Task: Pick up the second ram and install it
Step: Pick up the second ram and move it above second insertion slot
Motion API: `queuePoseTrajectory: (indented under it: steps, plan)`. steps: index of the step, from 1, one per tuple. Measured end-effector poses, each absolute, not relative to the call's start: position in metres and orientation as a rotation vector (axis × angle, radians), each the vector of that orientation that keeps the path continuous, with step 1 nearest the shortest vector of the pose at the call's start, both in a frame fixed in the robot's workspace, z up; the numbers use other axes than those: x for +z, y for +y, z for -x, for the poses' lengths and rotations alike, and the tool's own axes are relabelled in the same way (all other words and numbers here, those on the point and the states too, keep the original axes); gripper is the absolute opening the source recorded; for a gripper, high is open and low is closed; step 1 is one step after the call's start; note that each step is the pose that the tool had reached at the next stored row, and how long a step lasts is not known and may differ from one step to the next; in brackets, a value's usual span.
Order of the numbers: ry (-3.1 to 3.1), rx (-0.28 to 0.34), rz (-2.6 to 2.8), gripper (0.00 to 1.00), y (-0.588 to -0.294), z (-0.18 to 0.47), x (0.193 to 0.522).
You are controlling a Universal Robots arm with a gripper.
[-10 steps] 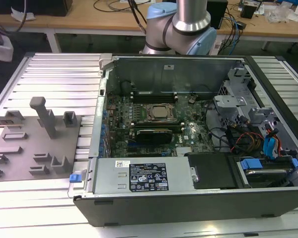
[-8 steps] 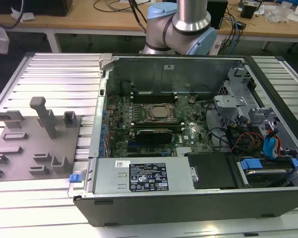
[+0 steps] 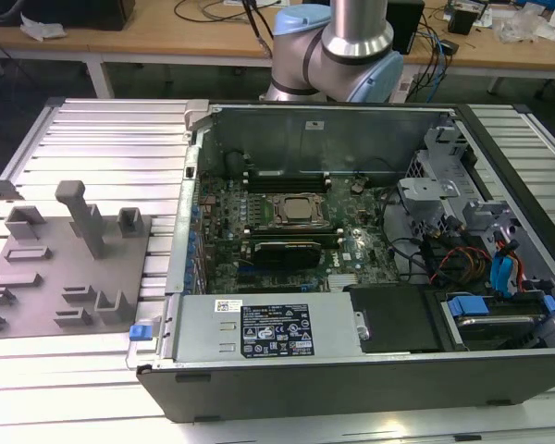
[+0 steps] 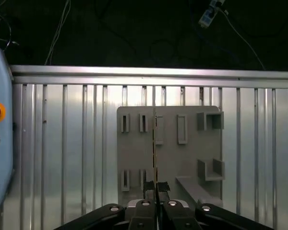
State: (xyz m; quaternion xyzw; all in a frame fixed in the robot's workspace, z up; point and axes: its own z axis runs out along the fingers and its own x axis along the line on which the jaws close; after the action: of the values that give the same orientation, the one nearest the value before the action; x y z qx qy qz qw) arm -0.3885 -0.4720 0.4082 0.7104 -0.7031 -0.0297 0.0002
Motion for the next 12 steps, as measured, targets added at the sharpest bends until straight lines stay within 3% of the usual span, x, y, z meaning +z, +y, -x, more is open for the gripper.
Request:
queuePoseTrajectory:
  steps: [12]
  plan:
    - [-2.208,-0.093,-2.231,0.13,-0.472,0.350,0.408]
